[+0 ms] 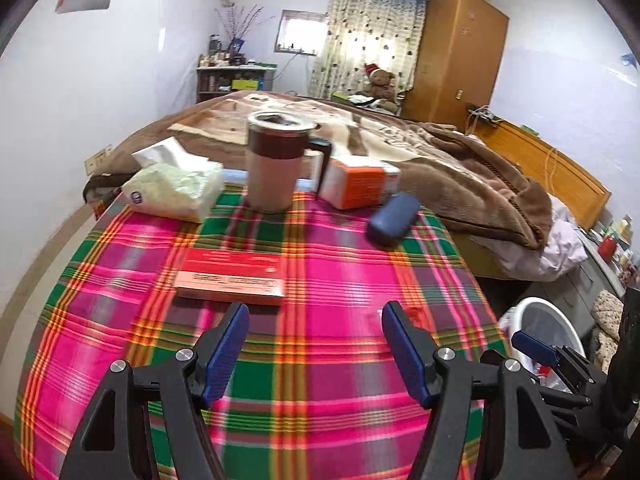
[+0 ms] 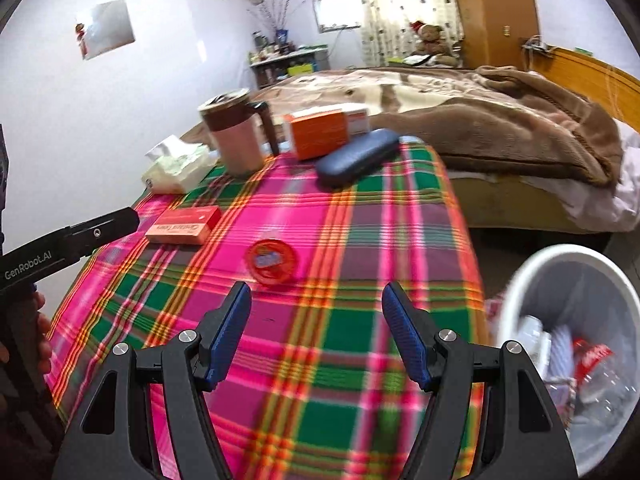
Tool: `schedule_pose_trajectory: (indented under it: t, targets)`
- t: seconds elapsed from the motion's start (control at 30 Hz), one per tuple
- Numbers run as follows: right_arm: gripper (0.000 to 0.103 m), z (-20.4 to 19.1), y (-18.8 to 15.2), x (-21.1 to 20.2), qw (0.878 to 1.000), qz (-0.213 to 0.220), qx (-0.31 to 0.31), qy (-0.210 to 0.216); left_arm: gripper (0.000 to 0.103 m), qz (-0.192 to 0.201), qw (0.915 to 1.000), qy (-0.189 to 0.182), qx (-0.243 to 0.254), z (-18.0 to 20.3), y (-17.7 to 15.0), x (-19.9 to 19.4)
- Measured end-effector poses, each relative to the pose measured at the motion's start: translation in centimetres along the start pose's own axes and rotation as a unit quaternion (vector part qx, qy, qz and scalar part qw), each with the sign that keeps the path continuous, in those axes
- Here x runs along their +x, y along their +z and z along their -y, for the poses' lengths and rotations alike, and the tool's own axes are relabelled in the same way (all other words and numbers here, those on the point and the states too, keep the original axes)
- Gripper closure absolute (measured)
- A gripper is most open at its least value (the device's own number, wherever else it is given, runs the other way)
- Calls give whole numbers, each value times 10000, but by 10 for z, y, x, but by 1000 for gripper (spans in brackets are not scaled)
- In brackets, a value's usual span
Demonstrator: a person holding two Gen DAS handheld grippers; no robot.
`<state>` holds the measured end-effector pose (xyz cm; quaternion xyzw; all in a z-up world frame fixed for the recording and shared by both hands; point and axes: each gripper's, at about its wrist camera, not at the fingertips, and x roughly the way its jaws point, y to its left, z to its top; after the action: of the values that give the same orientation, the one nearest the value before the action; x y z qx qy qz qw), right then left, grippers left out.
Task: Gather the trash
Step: 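Withdraw both open grippers from the wastebasket back toward the table, then grasp the red Cilostazol Tablets box with the left gripper while the right gripper grasps the red-lidded plastic cup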
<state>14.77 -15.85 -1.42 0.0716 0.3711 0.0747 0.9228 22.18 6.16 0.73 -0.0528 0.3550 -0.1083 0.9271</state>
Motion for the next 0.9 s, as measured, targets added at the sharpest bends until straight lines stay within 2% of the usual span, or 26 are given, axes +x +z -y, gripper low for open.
schedule_pose_trajectory:
  t: [0.33,0.43,0.57,0.73,0.8,0.9]
  targets:
    - [30,-31,18,52,9989,-359,-265,122,33,-291,9994,92,-160,-54,11,39]
    - [29,-36,21,63,9984,-445,-329,86,25,-378,9992,145,-50,-62,18,53]
    - [29,-37,24,77,9978,-573,-326,36,25,-473,9986,200,82,-68,30,72]
    - [29,-33,27,85,9977,-648,-205,-40,25,-648,9973,57,345,-70,46,103]
    - [29,-33,28,86,9977,-655,-187,-44,25,-776,9965,-59,292,-74,51,116]
    - [29,-33,27,89,9972,-711,-228,-89,25,-875,9953,134,398,-77,57,132]
